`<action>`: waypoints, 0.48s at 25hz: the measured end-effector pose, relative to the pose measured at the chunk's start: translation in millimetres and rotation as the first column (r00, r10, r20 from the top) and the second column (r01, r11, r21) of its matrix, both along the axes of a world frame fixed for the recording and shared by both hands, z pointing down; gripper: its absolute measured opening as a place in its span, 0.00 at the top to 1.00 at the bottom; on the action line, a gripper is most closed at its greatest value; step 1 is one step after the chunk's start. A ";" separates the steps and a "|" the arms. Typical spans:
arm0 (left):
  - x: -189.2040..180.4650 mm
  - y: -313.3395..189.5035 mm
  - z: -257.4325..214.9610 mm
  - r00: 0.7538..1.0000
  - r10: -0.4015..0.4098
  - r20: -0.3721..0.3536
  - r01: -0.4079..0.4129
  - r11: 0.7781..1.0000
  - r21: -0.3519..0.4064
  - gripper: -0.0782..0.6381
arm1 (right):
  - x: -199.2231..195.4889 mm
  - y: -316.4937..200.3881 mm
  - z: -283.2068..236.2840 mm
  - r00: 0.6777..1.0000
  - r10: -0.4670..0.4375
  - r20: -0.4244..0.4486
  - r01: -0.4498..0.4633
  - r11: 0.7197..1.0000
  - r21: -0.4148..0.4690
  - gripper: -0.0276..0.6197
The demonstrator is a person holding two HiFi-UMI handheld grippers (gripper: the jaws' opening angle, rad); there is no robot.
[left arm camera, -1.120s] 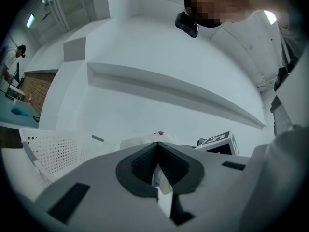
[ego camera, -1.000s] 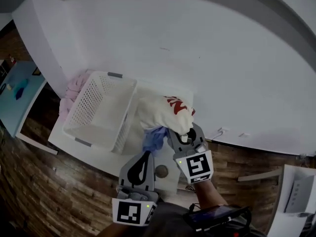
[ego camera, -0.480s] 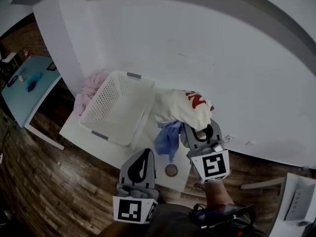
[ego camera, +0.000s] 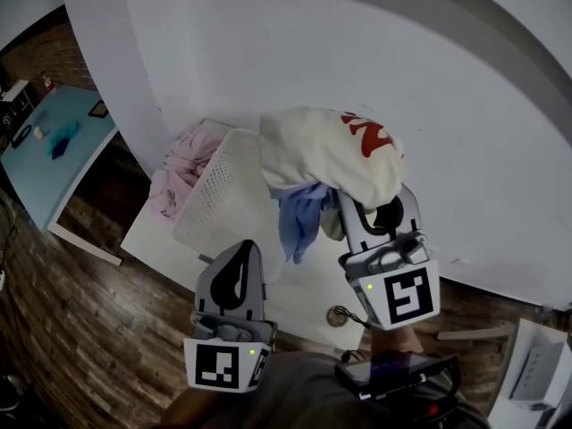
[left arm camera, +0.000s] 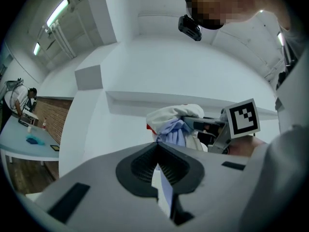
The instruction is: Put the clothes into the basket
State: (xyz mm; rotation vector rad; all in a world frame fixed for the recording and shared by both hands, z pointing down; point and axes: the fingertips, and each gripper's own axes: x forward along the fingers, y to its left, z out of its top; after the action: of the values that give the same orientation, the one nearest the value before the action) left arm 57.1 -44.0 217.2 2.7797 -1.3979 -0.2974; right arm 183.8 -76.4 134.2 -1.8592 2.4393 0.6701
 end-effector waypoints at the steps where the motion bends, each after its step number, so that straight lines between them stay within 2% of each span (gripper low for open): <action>1: -15.1 -14.8 0.4 1.000 -0.005 -0.001 0.005 1.000 -0.003 0.88 | -17.1 -12.2 -7.8 1.000 -0.019 0.003 0.018 0.999 0.026 0.82; 3: -49.3 -46.1 4.3 1.000 -0.017 -0.005 0.017 1.000 -0.011 0.88 | -53.5 -39.5 -16.5 0.999 -0.049 0.007 0.048 0.997 0.058 0.81; 5: -71.8 -63.3 6.3 1.000 -0.030 -0.007 0.030 0.999 -0.020 0.88 | -73.4 -55.8 -14.7 0.999 -0.054 0.008 0.054 0.998 0.035 0.81; 9: -73.8 -64.8 3.5 0.999 -0.052 0.002 0.052 0.998 -0.034 0.88 | -73.1 -59.6 -5.9 0.996 -0.084 0.013 0.084 0.996 -0.016 0.81; 12: -79.1 -76.0 7.2 0.998 -0.063 0.008 0.064 0.996 -0.055 0.88 | -79.4 -74.6 17.0 0.994 -0.106 0.013 0.107 0.990 -0.090 0.81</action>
State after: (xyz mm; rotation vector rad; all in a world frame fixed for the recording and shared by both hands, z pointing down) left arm -21.9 -120.0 224.4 2.6989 -1.4748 -0.2485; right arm 104.4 -151.0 151.2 -1.7412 2.5834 0.5548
